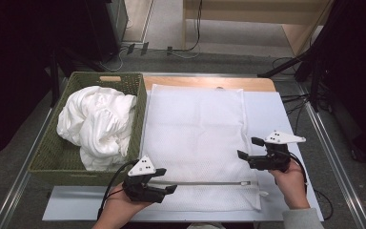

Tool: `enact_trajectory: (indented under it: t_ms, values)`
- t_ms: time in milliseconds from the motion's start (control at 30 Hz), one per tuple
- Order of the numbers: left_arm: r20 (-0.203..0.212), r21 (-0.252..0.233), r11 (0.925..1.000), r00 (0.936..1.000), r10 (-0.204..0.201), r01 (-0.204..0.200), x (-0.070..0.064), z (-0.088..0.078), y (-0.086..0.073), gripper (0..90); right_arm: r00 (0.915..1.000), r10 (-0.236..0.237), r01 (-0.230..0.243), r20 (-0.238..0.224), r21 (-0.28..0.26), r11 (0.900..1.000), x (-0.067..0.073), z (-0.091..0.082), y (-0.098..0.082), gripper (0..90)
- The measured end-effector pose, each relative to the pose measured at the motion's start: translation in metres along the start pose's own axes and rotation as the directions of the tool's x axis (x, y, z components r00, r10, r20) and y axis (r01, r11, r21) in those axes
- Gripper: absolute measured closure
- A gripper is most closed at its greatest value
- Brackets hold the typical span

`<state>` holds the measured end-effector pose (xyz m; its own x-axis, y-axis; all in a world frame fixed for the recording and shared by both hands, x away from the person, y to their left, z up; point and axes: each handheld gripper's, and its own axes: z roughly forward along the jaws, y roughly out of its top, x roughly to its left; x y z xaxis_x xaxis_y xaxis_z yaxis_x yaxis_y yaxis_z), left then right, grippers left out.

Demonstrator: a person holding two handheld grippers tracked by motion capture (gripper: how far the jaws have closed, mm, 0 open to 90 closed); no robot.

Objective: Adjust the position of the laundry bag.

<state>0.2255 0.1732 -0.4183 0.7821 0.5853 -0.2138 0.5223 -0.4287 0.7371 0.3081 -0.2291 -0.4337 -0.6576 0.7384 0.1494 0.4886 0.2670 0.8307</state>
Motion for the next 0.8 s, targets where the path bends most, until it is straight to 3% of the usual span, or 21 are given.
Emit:
enact_trajectory:
  t_ms: [267,333,433,533,667,800]
  values:
    - [-0.003,-0.002,1.0000,1.0000,0.002,-0.002,-0.0002,-0.0004,0.0000,32.6,0.9999,-0.010,0.011,0.012,-0.029,1.000,0.0007,-0.0004,-0.0003,19.8]
    - [-0.006,0.000,1.0000,1.0000,0.004,-0.004,-0.0001,-0.0008,0.0000,32.6,1.0000,-0.002,0.002,-0.004,-0.043,0.999,-0.0004,0.0000,-0.0005,16.9]
    - [-0.008,-0.002,1.0000,1.0000,0.006,-0.006,0.0000,-0.0015,0.0001,32.6,0.9995,0.023,-0.023,-0.023,0.005,1.000,0.0007,0.0023,0.0008,16.9]
    - [-0.003,-0.008,1.0000,1.0000,0.002,-0.002,0.0007,-0.0018,0.0005,32.5,0.9990,0.002,-0.001,-0.044,0.032,0.999,0.0017,0.0014,0.0014,16.9]
    - [-0.006,-0.003,1.0000,1.0000,0.007,-0.007,0.0008,-0.0017,0.0005,32.6,0.9984,0.010,-0.008,-0.056,0.030,1.000,0.0022,0.0005,0.0023,16.5]
    - [-0.004,-0.005,1.0000,1.0000,0.006,-0.006,0.0006,-0.0019,0.0008,32.6,0.9984,-0.011,0.012,-0.055,0.017,1.000,0.0048,0.0002,0.0041,16.7]
